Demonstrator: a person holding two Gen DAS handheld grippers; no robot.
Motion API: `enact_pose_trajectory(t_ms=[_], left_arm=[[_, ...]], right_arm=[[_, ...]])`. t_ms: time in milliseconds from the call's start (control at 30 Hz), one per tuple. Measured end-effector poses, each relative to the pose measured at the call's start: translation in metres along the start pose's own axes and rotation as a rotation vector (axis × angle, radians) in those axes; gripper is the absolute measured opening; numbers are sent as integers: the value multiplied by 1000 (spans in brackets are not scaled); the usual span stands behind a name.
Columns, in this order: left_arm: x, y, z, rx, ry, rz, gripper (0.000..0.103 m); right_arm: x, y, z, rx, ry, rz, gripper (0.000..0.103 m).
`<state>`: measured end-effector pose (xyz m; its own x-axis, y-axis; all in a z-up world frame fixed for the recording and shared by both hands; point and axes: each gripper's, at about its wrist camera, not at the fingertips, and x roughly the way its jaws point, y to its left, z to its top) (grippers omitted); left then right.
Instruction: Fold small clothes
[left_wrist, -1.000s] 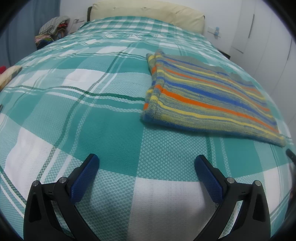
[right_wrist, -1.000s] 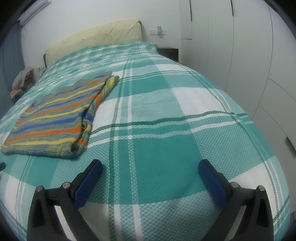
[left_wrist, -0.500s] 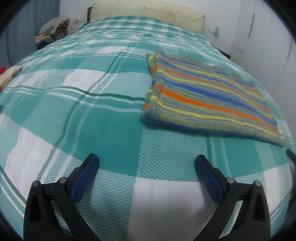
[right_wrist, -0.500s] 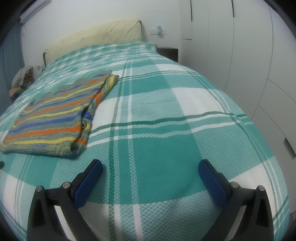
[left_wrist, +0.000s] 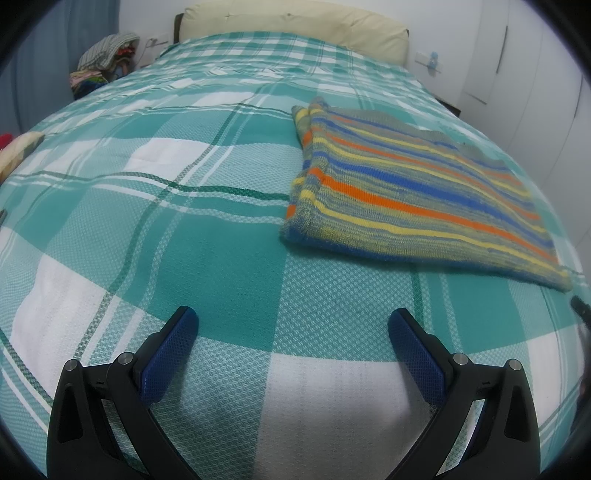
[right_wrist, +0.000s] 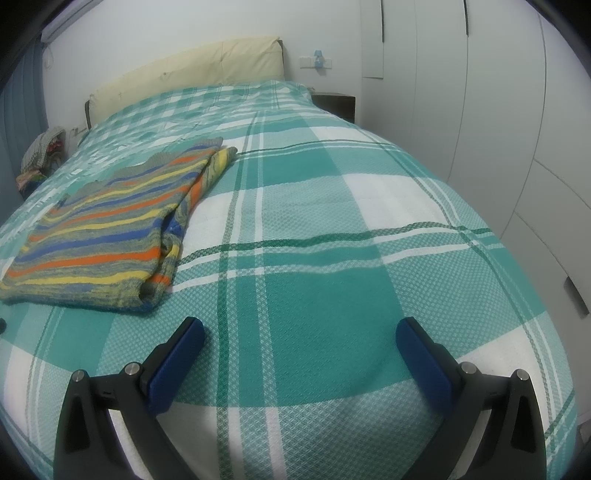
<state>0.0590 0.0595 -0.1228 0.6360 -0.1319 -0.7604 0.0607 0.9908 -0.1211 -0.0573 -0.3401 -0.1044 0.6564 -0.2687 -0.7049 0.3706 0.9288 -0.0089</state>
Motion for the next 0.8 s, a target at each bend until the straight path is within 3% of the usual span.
enact_pose_trajectory(t_ms=[800], left_arm=[[1, -1, 0, 0, 1, -1, 103]], right_arm=[[9, 13, 4, -58, 32, -69, 103]])
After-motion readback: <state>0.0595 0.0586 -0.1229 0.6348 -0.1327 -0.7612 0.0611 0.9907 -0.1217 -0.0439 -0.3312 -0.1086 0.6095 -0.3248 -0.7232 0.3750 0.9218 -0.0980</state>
